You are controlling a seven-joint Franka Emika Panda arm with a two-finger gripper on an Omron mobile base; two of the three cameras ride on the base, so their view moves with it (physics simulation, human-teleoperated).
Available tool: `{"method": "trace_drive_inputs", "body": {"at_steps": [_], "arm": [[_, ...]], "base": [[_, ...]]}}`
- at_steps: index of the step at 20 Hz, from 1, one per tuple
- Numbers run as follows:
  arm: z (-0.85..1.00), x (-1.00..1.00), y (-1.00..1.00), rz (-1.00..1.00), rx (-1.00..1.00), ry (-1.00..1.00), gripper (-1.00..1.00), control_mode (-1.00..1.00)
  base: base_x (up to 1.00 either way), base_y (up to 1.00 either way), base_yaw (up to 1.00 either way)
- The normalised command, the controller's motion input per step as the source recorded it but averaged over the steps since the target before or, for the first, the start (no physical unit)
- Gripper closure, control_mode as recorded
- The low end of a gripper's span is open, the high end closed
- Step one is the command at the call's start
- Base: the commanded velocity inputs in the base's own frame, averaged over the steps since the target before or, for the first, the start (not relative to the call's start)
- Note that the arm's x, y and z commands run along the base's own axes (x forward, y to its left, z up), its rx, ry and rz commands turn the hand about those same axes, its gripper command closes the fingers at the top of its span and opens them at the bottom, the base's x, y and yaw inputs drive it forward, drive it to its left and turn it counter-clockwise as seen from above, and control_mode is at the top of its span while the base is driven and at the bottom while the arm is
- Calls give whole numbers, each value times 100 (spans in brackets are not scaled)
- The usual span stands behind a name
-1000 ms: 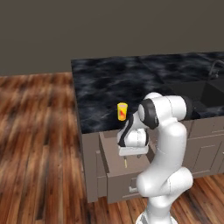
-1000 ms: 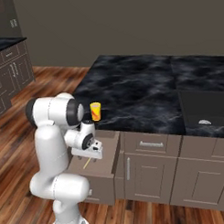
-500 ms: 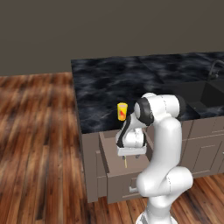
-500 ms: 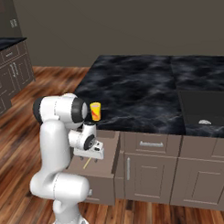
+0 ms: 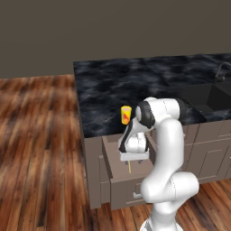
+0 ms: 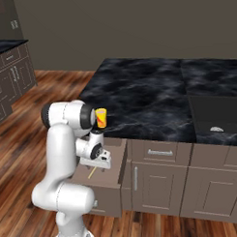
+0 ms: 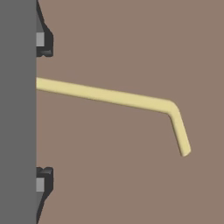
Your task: Pick up the straw from the right drawer and put it inside the smoothie cup.
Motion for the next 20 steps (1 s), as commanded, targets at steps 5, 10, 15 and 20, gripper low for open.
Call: {"method": "trace_drive_inputs", "body": {"at_steps": [5,10,15,20], "arm": [[-21,20,0,0,0,0,-100,-100],[-23,16,0,0,0,0,-100,-100],[-25,10,0,-1,0,0,-100,-100],[-26,3,0,-1,0,0,-100,-100]], "base": [[0,0,0],[0,0,0],[0,0,0],[0,0,0]]}}
